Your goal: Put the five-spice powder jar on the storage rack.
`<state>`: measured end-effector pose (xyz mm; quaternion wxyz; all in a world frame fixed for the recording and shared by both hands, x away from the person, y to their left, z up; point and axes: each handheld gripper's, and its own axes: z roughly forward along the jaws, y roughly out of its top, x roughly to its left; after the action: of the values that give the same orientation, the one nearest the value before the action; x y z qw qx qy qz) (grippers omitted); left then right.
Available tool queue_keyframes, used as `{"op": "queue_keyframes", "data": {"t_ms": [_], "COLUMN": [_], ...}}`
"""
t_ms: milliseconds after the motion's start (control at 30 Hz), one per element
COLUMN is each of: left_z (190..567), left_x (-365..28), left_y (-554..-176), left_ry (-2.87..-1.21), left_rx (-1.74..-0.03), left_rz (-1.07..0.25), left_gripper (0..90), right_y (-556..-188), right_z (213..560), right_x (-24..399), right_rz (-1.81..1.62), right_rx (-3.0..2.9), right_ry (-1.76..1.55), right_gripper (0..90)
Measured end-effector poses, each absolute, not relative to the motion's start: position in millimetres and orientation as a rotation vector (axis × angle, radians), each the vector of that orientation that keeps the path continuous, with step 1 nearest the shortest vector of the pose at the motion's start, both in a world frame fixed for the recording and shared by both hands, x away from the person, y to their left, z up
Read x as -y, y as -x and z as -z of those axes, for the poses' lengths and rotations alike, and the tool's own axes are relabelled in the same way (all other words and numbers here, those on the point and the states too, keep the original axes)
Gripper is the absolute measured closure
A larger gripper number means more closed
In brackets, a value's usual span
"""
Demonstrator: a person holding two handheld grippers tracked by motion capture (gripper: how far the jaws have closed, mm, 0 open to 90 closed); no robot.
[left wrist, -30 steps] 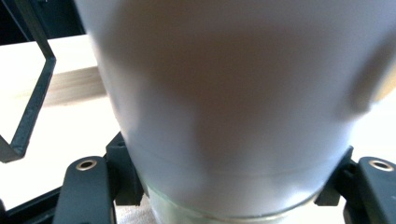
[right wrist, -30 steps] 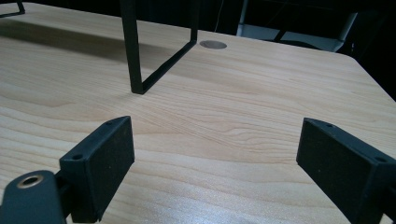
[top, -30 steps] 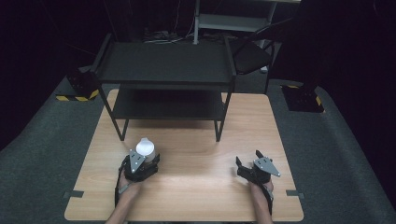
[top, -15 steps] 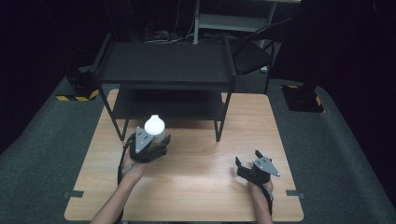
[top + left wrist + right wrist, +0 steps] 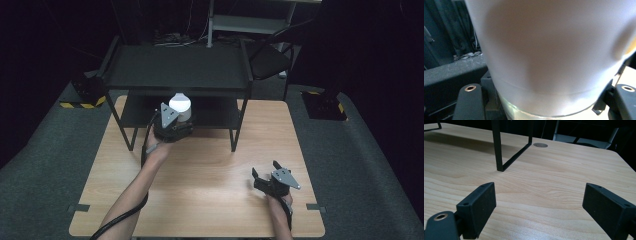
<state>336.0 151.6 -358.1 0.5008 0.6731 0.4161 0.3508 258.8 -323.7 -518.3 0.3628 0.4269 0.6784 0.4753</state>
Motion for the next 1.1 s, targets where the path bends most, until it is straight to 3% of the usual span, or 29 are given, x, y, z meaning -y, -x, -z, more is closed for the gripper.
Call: {"op": "queue_keyframes", "data": {"t_ms": [367, 933, 1100], "left_z": [359, 366, 372], "left_x": [-132, -132, -132], "left_y": [-366, -374, -370], "left_ry": [-1.611, -1.565, -1.586], "left_rx": [-1.052, -1.071, -1.039], "left_rz": [-0.894, -0.866, -0.916], "left_gripper": [31.0, 30.5, 21.2], "right_y": [-259, -259, -259], "right_z": [519, 518, 518], "right_x": [324, 324, 324], "right_rz": [-1.233, -1.229, -1.229], "right_rx": [-1.748, -1.752, -1.751], "right_ry": [-1.091, -1.089, -1.092], "right_gripper": [11.1, 11.1, 11.1]}}
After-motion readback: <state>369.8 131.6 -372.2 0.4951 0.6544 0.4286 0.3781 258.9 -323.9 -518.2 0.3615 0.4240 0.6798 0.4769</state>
